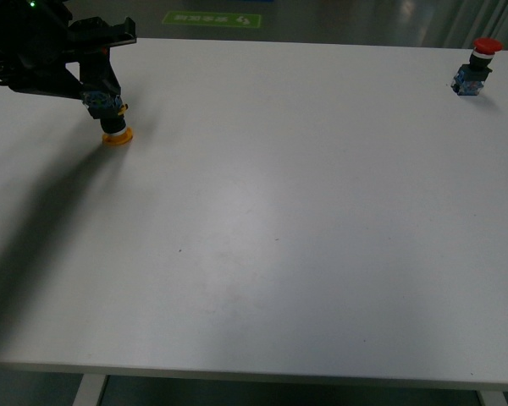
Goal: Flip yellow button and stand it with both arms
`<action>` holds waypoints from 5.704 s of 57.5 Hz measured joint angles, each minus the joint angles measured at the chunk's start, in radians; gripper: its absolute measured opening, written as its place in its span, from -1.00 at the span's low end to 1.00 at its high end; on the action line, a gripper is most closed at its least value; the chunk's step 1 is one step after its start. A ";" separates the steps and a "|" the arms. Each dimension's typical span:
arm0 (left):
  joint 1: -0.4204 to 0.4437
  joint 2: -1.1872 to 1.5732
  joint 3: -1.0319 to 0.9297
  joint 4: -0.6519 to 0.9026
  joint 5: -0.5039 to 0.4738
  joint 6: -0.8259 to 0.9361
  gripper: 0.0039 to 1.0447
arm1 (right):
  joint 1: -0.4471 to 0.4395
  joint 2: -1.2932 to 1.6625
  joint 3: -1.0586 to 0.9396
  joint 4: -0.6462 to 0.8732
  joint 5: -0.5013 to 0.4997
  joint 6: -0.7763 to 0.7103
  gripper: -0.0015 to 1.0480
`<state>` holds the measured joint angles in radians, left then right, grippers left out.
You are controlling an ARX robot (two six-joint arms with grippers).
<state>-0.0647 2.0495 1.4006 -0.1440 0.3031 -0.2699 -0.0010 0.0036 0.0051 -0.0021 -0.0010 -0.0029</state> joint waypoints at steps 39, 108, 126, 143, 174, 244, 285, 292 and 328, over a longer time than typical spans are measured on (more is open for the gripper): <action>-0.298 -0.040 -0.125 0.907 0.388 -0.834 -0.33 | 0.000 0.000 0.000 0.000 0.000 0.000 0.86; -0.429 0.024 -0.148 1.387 0.386 -1.164 -0.34 | 0.000 0.000 0.000 0.000 0.000 0.000 0.86; -0.430 0.024 -0.148 1.387 0.386 -1.163 -0.34 | 0.131 0.805 0.306 0.518 -0.167 0.704 0.86; -0.430 0.024 -0.148 1.387 0.386 -1.164 -0.34 | 0.166 1.139 0.516 0.572 -0.154 0.875 0.86; -0.430 0.024 -0.148 1.387 0.385 -1.164 -0.35 | 0.176 1.326 0.685 0.590 -0.138 0.924 0.86; -0.430 0.024 -0.148 1.387 0.385 -1.175 -0.35 | 0.175 1.390 0.768 0.584 -0.167 1.063 -0.06; -0.430 0.023 -0.148 1.387 0.385 -1.163 0.87 | 0.172 1.455 0.827 0.592 -0.159 1.085 -0.11; -0.430 0.023 -0.148 1.387 0.385 -1.163 0.87 | 0.154 1.467 0.834 0.592 -0.154 1.071 -0.11; -0.355 -0.417 -0.645 1.053 -0.703 0.030 -0.13 | 0.070 1.495 0.870 0.586 -0.156 1.003 -0.11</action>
<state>-0.4194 1.6321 0.7555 0.9089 -0.3996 -0.2398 0.0689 1.4990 0.8749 0.5842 -0.1574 1.0004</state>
